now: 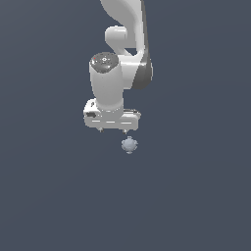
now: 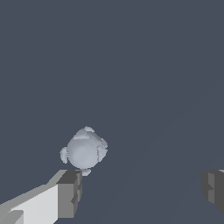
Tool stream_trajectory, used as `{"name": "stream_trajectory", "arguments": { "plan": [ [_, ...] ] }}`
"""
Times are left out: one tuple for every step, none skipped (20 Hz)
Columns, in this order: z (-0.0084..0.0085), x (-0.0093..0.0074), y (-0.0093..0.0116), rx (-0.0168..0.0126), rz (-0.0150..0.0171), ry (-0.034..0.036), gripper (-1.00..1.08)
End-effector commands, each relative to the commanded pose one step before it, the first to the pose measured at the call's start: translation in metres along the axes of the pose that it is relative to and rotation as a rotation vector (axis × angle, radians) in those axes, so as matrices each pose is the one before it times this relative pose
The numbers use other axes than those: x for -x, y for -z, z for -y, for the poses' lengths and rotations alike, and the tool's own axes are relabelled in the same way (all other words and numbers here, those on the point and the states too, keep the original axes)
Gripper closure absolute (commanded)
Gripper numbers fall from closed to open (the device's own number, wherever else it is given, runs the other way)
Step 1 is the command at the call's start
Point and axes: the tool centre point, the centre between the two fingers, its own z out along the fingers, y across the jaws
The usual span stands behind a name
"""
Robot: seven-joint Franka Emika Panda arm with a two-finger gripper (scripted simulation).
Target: Pick up the object and move it to a goal position.
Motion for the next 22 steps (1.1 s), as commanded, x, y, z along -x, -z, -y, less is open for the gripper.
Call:
{"name": "stream_trajectory", "arguments": {
  "plan": [
    [0.00168,0.00018,-0.00159,-0.00046,0.00023,-0.01091,-0.92],
    [0.00058,0.00012,-0.00104,-0.00017,0.00008,-0.00792,-0.92],
    [0.00068,0.00015,-0.0012,-0.00019,0.00009,-0.00912,-0.92],
    [0.00087,0.00017,-0.00132,-0.00024,0.00008,-0.01018,-0.92],
    [0.00108,0.0002,-0.00145,-0.0003,0.00006,-0.01124,-0.92],
    [0.00124,0.00023,-0.00159,-0.00034,0.00006,-0.01236,-0.92],
    [0.00136,0.00028,-0.00174,-0.00036,0.00007,-0.01354,-0.92],
    [0.00141,0.00033,-0.0019,-0.00036,0.00009,-0.01484,-0.92],
    [0.00148,0.0004,-0.00207,-0.00035,0.00011,-0.01611,-0.92],
    [0.00158,0.00046,-0.00222,-0.00035,0.00012,-0.01733,-0.92],
    [0.00169,0.00054,-0.00237,-0.00036,0.00012,-0.01854,-0.92],
    [0.00178,0.00062,-0.00252,-0.00035,0.00013,-0.01976,-0.92],
    [0.00186,0.00072,-0.00267,-0.00034,0.00014,-0.021,-0.92],
    [0.00193,0.00082,-0.00283,-0.00032,0.00015,-0.02225,-0.92],
    [0.002,0.00093,-0.00297,-0.00029,0.00015,-0.02347,-0.92],
    [0.00199,0.00101,-0.00302,-0.00025,0.00014,-0.02393,-0.92],
    [0.00194,0.00108,-0.00302,-0.00021,0.00013,-0.02394,-0.92],
    [0.00189,0.00114,-0.00301,-0.00016,0.00012,-0.02395,-0.92],
    [0.00184,0.00121,-0.003,-0.00012,0.0001,-0.02397,-0.92],
    [0.00179,0.00127,-0.00299,-0.00008,0.00008,-0.02398,-0.92],
    [0.00173,0.00132,-0.00299,-0.00004,0.00006,-0.02399,-0.92],
    [0.00167,0.00138,-0.00298,0.0,0.00004,-0.024,-0.92]
  ]
}}
